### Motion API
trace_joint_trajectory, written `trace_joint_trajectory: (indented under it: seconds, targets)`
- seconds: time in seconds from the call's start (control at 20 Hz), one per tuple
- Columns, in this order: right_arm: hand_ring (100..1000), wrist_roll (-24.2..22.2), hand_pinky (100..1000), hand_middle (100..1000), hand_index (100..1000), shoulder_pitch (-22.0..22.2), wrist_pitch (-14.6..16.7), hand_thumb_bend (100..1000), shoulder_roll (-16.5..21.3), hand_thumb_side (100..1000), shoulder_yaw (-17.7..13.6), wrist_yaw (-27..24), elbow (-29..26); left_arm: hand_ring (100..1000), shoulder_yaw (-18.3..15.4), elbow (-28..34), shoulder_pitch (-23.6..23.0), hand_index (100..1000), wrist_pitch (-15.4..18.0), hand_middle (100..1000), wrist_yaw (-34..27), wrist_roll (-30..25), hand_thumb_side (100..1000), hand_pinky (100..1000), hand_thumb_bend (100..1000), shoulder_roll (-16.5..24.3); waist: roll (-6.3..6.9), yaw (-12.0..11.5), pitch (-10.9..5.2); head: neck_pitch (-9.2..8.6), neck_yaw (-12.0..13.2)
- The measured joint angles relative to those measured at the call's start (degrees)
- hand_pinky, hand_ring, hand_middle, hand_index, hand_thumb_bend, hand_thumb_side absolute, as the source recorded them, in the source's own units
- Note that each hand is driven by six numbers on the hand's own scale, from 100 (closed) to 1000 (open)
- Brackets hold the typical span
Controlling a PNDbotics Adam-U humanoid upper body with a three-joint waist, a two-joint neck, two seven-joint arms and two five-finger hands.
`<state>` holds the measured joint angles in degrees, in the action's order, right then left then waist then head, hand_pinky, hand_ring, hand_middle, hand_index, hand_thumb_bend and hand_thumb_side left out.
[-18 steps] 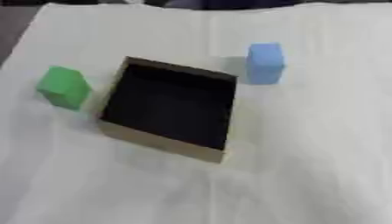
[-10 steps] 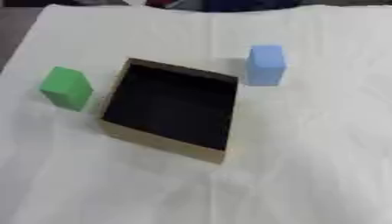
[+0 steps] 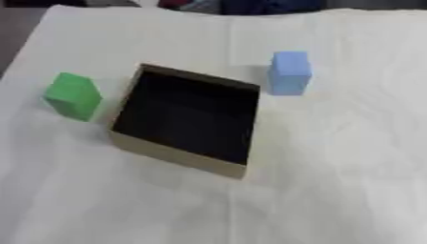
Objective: Pick up objects on the table and place them in the box.
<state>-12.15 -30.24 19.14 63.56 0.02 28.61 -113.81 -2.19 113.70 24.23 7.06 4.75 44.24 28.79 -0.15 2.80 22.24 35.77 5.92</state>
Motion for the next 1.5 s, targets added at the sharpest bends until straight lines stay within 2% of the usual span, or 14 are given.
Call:
trace_joint_trajectory:
  seconds: [0.25, 0.5, 0.6, 0.9, 1.05, 1.25, 1.5]
  targets:
    - [984, -8.51, 979, 910, 921, 0.18, 1.68, 942, 0.37, 603, 1.17, -0.04, -0.14, 746, 0.17, 0.0, 0.0, 809, -0.08, 723, 0.0, -0.09, 1000, 754, 162, 0.0, 0.0, -0.08, 0.01, -0.02, -0.01]
    - [994, -14.88, 989, 920, 975, 0.51, 1.09, 911, 0.61, 554, 1.78, -2.42, -0.16, 746, 0.17, 0.0, 0.01, 807, -0.17, 722, 0.0, -0.18, 1000, 754, 161, 0.0, 0.01, -0.09, 0.02, -0.05, -0.01]
    - [998, -16.6, 991, 922, 993, 0.42, 0.47, 931, 0.76, 556, 1.79, -3.01, -0.16, 746, 0.18, 0.0, 0.01, 807, -0.18, 721, 0.0, -0.19, 1000, 754, 161, 0.0, 0.01, -0.09, 0.03, -0.06, -0.01]
    - [1000, -19.23, 996, 961, 1000, -1.1, -2.13, 999, 0.81, 593, 2.19, -3.17, -0.16, 746, 0.18, 0.0, 0.03, 806, -0.23, 721, -0.02, -0.25, 1000, 754, 160, 0.0, 0.01, -0.25, 0.04, -0.07, -0.05]
    - [1000, -19.89, 998, 967, 1000, -2.71, -2.86, 984, 0.81, 621, 2.72, -3.42, 0.02, 746, 0.19, 0.0, 0.04, 805, -0.29, 721, -0.12, -0.31, 1000, 754, 160, 0.0, -0.03, -0.36, 0.04, -0.08, -0.14]
    - [1000, -20.58, 1000, 985, 1000, -6.37, -3.26, 951, 0.67, 647, 3.83, -4.56, 2.36, 746, 0.21, 0.0, 0.07, 805, -0.33, 720, -0.2, -0.45, 1000, 754, 159, 0.0, -0.15, -0.48, 0.04, -0.08, -0.38]
    - [1000, -22.24, 1000, 990, 1000, -13.09, -2.88, 927, -1.6, 686, 5.98, -6.06, 7.67, 746, 0.29, 0.0, 0.09, 804, -0.36, 719, -0.24, -0.54, 1000, 754, 159, 0.0, -0.34, -0.72, 0.04, -0.08, -0.63]
